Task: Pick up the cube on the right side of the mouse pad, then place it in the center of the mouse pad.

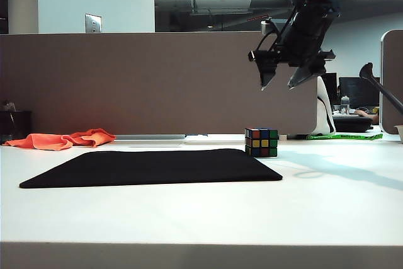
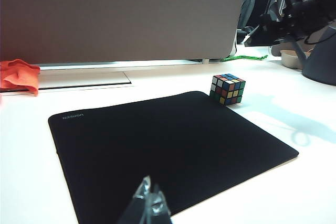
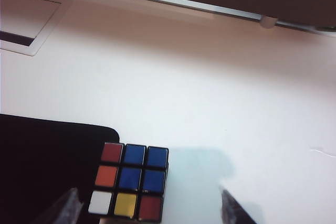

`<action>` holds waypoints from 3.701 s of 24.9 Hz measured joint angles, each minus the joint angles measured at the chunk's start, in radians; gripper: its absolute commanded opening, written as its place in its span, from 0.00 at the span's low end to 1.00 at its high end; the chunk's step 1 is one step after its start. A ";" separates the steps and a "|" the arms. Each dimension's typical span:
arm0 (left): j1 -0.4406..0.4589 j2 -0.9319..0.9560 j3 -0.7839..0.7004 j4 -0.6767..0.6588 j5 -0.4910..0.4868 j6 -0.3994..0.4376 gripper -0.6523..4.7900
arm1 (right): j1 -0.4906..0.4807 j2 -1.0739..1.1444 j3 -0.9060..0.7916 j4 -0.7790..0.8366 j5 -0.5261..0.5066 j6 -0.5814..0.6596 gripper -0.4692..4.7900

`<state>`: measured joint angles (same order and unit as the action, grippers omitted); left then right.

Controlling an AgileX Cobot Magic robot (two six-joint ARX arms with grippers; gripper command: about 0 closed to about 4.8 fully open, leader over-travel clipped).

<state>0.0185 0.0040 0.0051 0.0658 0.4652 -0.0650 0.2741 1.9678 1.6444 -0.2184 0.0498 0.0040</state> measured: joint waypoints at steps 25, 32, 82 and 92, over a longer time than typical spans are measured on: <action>0.000 0.000 0.000 -0.030 0.003 0.001 0.11 | 0.011 0.227 0.107 0.080 -0.064 0.048 1.00; 0.000 0.000 0.000 -0.033 0.003 0.001 0.11 | 0.011 0.262 0.107 0.109 -0.067 0.074 1.00; 0.000 0.000 0.000 -0.033 0.003 0.001 0.11 | 0.008 0.359 0.108 0.221 -0.004 0.076 0.77; 0.000 0.000 0.000 -0.032 0.003 0.001 0.11 | 0.008 0.324 0.108 0.221 -0.005 0.076 0.76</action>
<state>0.0185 0.0044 0.0048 0.0334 0.4679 -0.0639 0.2817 2.2921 1.7523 0.0029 0.0452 0.0799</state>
